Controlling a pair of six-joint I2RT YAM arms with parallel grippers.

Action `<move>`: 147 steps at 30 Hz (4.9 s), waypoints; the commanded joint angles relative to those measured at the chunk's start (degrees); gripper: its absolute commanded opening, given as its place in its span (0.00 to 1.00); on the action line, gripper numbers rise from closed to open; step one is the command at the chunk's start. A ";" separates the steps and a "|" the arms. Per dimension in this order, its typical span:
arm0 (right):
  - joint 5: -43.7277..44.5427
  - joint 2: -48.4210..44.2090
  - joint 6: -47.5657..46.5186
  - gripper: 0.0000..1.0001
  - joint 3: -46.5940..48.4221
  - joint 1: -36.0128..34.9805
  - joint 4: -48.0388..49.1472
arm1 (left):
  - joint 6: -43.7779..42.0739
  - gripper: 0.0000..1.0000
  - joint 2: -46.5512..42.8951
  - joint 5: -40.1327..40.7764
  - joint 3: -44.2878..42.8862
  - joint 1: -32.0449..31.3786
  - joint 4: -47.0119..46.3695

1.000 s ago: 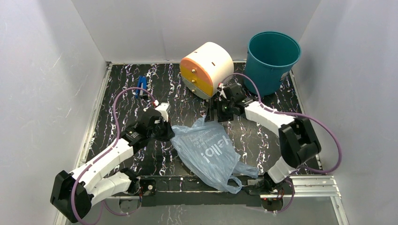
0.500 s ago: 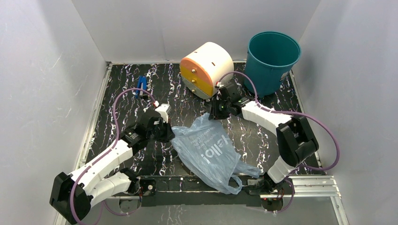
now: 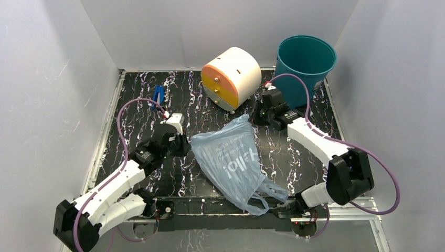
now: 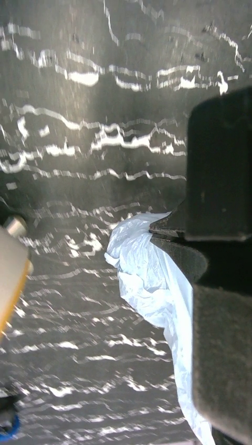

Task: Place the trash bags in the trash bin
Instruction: Unfold the trash bag at the center of the board, then move the distractor to the center of the board.

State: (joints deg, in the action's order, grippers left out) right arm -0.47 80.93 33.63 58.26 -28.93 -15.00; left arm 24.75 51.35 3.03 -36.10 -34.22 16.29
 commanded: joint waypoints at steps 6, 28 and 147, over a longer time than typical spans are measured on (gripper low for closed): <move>13.77 3.39 0.05 0.10 3.84 7.80 -5.22 | -0.50 0.55 11.43 9.61 -12.75 2.11 4.89; 13.52 -39.31 11.41 0.85 -23.54 8.87 -18.78 | 27.66 0.77 9.27 -20.24 14.49 -5.10 -33.82; 30.73 18.66 -4.71 0.80 13.90 -8.47 13.90 | 21.83 0.73 -10.31 -9.61 14.46 8.20 -0.55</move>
State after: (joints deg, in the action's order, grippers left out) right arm 19.97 94.72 29.12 67.61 -37.78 -5.72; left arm 40.40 46.39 -3.51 -26.61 -26.35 15.49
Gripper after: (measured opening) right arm 0.789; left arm 0.729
